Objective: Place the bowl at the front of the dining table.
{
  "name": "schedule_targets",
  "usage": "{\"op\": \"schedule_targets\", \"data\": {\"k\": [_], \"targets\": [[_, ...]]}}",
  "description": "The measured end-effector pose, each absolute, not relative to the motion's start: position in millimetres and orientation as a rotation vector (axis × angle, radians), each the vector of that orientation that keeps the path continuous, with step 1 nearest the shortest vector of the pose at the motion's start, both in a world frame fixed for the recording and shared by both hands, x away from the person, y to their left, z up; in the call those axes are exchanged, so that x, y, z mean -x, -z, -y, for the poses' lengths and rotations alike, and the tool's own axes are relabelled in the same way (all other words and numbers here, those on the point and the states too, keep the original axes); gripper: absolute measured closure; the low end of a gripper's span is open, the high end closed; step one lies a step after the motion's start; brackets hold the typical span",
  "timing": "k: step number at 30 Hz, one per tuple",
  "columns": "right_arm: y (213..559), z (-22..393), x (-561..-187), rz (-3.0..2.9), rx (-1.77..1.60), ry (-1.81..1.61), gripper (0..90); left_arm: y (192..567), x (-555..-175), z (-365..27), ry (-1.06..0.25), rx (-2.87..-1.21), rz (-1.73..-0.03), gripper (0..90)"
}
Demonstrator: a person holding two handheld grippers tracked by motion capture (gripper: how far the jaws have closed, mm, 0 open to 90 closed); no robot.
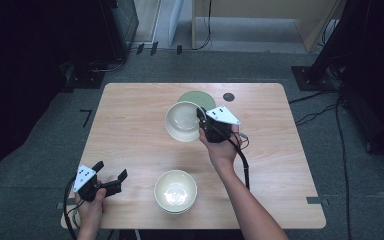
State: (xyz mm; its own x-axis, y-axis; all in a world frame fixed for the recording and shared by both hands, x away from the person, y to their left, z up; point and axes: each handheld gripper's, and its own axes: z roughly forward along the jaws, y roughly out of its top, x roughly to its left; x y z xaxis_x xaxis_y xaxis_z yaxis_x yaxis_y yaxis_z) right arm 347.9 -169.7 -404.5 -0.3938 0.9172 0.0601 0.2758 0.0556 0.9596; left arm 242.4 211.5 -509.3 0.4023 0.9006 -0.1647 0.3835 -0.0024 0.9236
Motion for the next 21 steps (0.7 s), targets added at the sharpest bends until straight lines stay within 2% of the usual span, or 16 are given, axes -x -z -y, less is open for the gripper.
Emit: {"op": "schedule_targets", "data": {"k": [21], "targets": [[419.2, 165.8, -411.8, -1.751, -1.343, -1.247, 84.3, 509.6, -242.8, -211.1, -0.611, -1.586, -1.173, 0.0]]}}
